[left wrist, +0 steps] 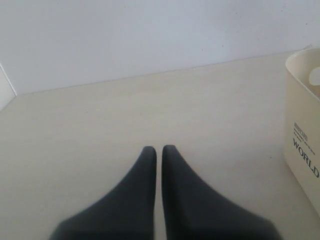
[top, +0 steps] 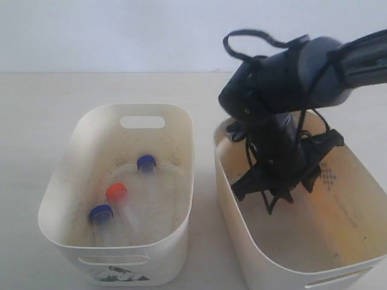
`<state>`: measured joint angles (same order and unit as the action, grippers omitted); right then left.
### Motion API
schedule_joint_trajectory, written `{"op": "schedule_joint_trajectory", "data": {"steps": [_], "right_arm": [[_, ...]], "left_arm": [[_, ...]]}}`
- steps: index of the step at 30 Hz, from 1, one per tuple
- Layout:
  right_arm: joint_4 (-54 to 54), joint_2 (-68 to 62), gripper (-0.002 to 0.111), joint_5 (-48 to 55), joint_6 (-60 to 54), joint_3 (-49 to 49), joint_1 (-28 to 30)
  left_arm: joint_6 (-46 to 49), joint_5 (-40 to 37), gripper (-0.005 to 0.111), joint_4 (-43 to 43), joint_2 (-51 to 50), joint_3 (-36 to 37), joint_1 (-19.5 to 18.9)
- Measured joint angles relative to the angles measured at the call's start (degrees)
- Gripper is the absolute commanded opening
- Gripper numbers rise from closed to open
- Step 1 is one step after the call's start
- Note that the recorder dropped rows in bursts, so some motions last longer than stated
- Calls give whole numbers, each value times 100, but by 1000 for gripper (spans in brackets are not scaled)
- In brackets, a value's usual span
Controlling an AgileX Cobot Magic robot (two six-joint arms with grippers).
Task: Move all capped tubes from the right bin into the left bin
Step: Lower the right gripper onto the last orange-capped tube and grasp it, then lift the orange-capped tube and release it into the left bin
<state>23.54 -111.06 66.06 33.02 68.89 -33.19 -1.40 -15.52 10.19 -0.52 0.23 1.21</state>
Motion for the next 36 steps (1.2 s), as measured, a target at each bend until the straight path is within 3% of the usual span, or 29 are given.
{"op": "schedule_joint_trajectory", "data": {"steps": [12,19,26,27,29,30,31,32,33,34,36], "right_arm": [[-509,2198,0,-91,-720,0,0],[-2593,3232,0,-1520,-2293,0,0],[-4565,3252,1,-2836,-4122,0,0],[-4865,3138,4,-2981,-4443,0,0],[-5126,2871,21,-3053,-4774,0,0],[-5196,2764,37,-3053,-4847,0,0],[-5297,2551,44,-3055,-4912,0,0],[-5324,2455,42,-3080,-4931,0,0],[-5367,2334,32,-3093,-4942,-11,0],[-5399,2305,6,-3093,-4942,-11,0],[-5421,2367,1,-3166,-4942,-22,0]], "left_arm": [[0,0,4,0,0,0,0],[0,0,4,0,0,0,0],[0,0,4,0,0,0,0],[0,0,4,0,0,0,0],[0,0,4,0,0,0,0],[0,0,4,0,0,0,0],[0,0,4,0,0,0,0],[0,0,4,0,0,0,0],[0,0,4,0,0,0,0],[0,0,4,0,0,0,0],[0,0,4,0,0,0,0]]}}
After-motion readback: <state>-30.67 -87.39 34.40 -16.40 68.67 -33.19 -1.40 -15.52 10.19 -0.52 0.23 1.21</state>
